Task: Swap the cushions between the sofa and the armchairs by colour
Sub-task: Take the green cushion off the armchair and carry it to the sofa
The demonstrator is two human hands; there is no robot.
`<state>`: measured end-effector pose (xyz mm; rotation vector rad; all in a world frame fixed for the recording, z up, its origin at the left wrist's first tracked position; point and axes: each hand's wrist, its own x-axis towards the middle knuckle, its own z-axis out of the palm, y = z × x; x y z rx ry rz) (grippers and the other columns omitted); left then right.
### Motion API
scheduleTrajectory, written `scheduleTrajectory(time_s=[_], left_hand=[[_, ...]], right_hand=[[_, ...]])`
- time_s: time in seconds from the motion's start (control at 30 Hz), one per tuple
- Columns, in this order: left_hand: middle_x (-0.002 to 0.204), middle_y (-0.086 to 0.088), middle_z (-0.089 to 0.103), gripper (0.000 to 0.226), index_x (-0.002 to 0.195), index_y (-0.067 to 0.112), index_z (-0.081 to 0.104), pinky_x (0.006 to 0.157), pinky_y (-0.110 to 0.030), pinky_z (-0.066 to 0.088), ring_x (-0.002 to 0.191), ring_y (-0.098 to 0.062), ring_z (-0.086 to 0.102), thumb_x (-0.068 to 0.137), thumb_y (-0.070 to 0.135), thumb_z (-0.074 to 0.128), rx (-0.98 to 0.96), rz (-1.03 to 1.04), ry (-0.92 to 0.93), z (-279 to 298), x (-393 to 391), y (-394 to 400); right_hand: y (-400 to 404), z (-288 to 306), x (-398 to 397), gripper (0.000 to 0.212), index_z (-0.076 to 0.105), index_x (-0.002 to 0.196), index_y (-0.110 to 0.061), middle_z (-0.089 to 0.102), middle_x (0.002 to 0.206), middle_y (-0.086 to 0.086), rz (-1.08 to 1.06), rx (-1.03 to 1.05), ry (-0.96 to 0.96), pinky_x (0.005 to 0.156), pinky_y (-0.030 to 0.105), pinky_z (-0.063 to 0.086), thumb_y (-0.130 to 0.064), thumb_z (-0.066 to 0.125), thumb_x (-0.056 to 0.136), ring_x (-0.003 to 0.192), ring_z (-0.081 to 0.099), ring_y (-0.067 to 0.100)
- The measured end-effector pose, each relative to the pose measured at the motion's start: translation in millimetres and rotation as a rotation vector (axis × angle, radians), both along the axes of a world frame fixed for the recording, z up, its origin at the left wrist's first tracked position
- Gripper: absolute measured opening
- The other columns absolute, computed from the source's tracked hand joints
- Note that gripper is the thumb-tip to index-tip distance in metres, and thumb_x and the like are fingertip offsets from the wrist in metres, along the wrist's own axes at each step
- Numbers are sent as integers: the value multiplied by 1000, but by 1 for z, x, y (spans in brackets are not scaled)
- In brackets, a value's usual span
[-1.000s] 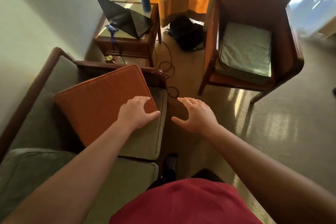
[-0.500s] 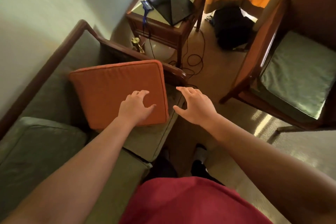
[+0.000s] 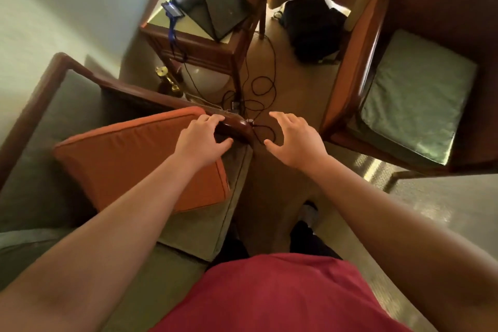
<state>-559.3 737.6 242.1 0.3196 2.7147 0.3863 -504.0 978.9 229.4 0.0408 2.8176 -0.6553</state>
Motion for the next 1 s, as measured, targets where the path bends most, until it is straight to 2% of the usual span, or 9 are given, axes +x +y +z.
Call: scheduleTrajectory(time_s=[0.37, 0.67, 1.0], left_hand=[[146, -3, 53, 64, 146, 26, 49, 102, -48, 50, 132, -26, 51, 90, 51, 67, 17, -187, -85, -27, -34, 253], [141, -4, 56, 58, 143, 28, 50, 98, -48, 52, 127, -27, 54, 92, 48, 65, -8, -418, -155, -58, -82, 408], [136, -3, 57, 57, 143, 25, 51, 100, -48, 49, 124, -28, 54, 91, 47, 63, 18, -620, -243, -125, -167, 588]], right_hand=[[225, -23, 2, 72, 38, 157, -26, 60, 140, 1, -132, 37, -96, 95, 44, 53, -53, 63, 94, 126, 57, 26], [362, -58, 4, 66, 44, 151, -27, 61, 135, 4, -347, 26, -216, 94, 46, 53, -50, 65, 93, 125, 56, 30], [521, -111, -56, 66, 46, 150, -26, 62, 133, 5, -612, 27, -235, 93, 47, 53, -49, 67, 92, 122, 57, 31]])
